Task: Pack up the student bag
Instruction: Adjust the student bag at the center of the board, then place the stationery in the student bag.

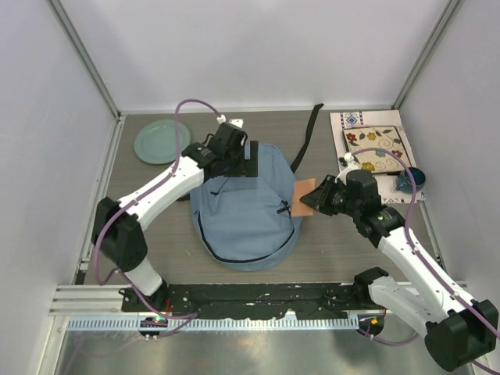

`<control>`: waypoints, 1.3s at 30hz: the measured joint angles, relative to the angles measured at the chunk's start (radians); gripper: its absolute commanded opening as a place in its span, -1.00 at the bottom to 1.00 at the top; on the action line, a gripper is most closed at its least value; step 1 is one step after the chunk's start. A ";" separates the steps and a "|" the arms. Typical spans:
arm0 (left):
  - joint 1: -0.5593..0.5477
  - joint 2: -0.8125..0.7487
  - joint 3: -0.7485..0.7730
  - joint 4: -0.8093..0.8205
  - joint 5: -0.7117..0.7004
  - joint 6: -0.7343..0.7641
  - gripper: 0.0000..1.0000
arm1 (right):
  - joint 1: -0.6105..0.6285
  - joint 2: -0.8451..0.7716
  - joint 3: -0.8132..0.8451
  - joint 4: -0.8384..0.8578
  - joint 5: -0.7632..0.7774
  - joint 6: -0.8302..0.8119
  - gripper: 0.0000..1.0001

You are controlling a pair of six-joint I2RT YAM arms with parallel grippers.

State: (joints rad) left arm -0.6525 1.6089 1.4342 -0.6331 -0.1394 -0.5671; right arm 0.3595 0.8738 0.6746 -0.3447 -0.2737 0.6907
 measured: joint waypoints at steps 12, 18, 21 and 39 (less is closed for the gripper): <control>0.000 0.148 0.042 -0.014 -0.018 0.108 0.86 | -0.002 -0.006 -0.009 -0.010 -0.009 -0.008 -0.98; 0.000 0.189 0.043 -0.015 -0.018 0.127 0.68 | -0.002 -0.005 -0.019 -0.018 -0.014 -0.008 -0.98; 0.000 0.205 0.043 -0.014 -0.018 0.130 0.47 | -0.002 -0.005 -0.020 -0.019 -0.016 -0.009 -0.98; 0.011 0.211 0.032 -0.012 -0.043 0.127 -1.00 | -0.002 0.003 -0.021 -0.016 -0.026 -0.009 -0.98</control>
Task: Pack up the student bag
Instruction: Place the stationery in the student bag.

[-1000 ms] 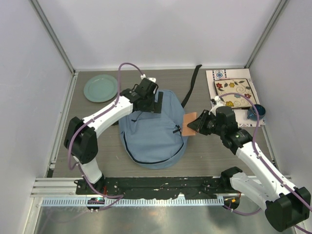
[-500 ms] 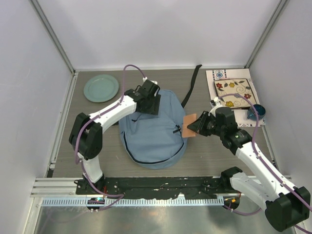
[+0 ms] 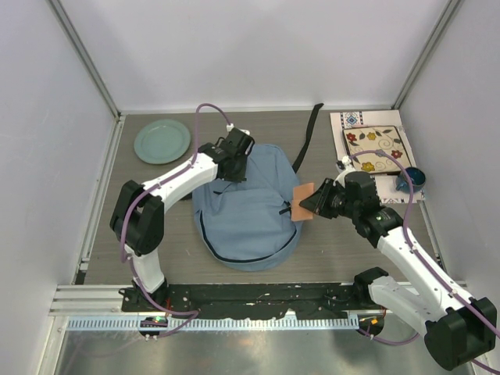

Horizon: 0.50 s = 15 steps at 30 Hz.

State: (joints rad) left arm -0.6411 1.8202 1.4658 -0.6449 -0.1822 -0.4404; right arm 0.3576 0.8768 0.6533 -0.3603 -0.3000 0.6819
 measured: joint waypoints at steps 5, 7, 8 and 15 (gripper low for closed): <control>0.000 -0.004 -0.010 0.010 0.000 -0.005 -1.00 | 0.000 0.000 -0.010 0.001 -0.005 0.001 -0.98; 0.000 -0.014 -0.014 0.013 0.004 -0.008 -1.00 | 0.000 0.000 -0.014 0.006 -0.015 0.002 -0.98; 0.000 -0.022 -0.017 0.013 0.007 -0.012 -1.00 | 0.000 0.001 -0.017 0.013 -0.024 0.006 -0.99; 0.002 -0.111 -0.021 0.012 0.045 -0.050 -1.00 | -0.001 0.051 -0.050 0.188 -0.140 0.106 -0.98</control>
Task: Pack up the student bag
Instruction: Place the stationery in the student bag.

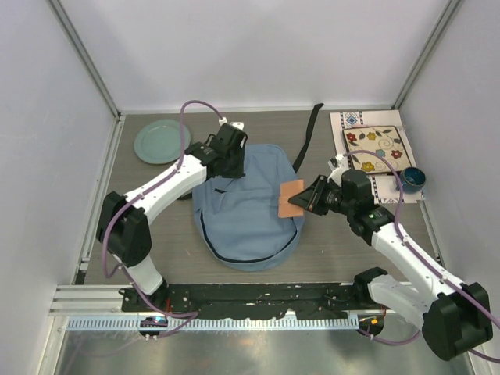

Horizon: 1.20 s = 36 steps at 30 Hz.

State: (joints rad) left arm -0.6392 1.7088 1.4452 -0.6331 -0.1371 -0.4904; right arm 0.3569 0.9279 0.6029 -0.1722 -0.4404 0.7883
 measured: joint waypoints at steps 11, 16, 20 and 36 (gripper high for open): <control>0.037 -0.030 -0.014 0.010 0.074 -0.075 -1.00 | 0.043 0.172 -0.053 0.399 -0.107 0.253 -0.98; 0.053 -0.051 -0.040 0.040 0.116 -0.108 -1.00 | 0.106 0.285 -0.056 0.554 -0.106 0.323 -0.98; 0.065 -0.076 -0.066 0.065 0.152 -0.131 -1.00 | 0.122 0.385 -0.039 0.618 -0.114 0.352 -0.98; 0.100 -0.117 -0.149 0.149 0.201 -0.218 -1.00 | 0.280 0.514 -0.145 0.779 -0.072 0.420 -0.98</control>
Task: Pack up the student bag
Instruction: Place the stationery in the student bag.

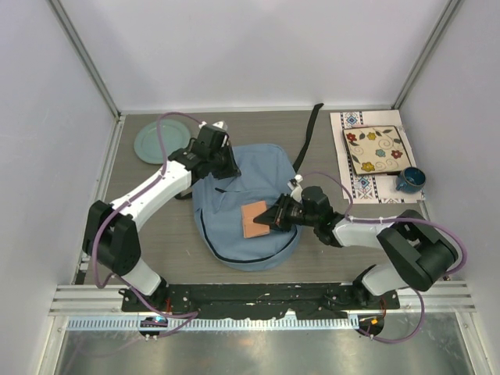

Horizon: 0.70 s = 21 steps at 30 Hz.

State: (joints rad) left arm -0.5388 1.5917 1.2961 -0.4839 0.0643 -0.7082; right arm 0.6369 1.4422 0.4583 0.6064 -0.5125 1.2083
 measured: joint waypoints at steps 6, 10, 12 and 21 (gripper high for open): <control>0.003 -0.030 -0.029 0.020 0.008 -0.018 -1.00 | 0.003 0.061 -0.026 0.048 0.005 0.005 -0.98; 0.005 -0.045 -0.047 0.030 0.009 -0.022 -1.00 | 0.003 0.080 -0.026 0.097 -0.010 0.021 -0.98; 0.005 -0.048 -0.054 0.039 0.009 -0.024 -1.00 | 0.003 0.064 -0.026 0.095 -0.011 0.022 -0.98; 0.005 -0.053 -0.068 0.061 0.011 -0.044 -1.00 | 0.003 -0.111 0.031 0.022 0.018 0.003 -0.98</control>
State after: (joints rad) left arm -0.5343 1.5383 1.2278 -0.4229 0.0753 -0.7521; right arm 0.6395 1.3312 0.4892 0.6281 -0.4950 1.2118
